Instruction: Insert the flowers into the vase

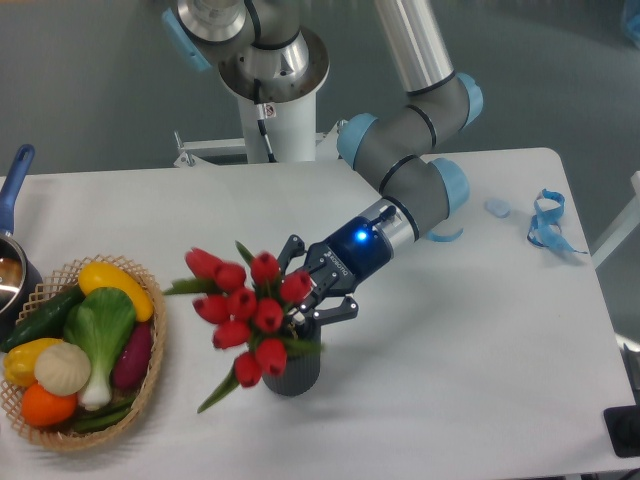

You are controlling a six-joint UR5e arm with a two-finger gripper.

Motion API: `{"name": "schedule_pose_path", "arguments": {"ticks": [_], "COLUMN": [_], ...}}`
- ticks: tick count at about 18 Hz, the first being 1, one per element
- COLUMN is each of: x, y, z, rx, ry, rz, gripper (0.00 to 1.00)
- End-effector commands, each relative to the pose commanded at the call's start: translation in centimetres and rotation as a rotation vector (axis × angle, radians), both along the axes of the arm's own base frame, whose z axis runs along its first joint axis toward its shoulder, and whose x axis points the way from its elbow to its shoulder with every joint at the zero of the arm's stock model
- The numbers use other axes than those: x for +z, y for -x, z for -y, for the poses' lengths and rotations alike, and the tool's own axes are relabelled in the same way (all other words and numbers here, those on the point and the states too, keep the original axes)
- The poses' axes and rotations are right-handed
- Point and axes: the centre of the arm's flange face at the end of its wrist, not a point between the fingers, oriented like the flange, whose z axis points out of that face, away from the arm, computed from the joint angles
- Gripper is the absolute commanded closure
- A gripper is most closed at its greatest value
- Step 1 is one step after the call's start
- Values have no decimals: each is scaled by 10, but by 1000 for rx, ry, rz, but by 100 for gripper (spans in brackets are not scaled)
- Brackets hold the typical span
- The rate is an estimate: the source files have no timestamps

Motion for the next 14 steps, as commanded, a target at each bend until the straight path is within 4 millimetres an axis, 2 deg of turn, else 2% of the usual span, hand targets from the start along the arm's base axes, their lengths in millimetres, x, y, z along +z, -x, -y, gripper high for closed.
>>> {"name": "schedule_pose_path", "arguments": {"ticks": [3,5,6,7,10,14], "x": [1,3,6,12,27,55], "y": [2,3,6,8,17,27], "z": [2,2,6,9,24,48], "rx": [5,6,14,20,54,117], "ry": [-1,-3,-7,-12,6,143], "rz": [-3,-7,-14,-28,-81,-237], "gripper": [34,24,16,0,0,0]}}
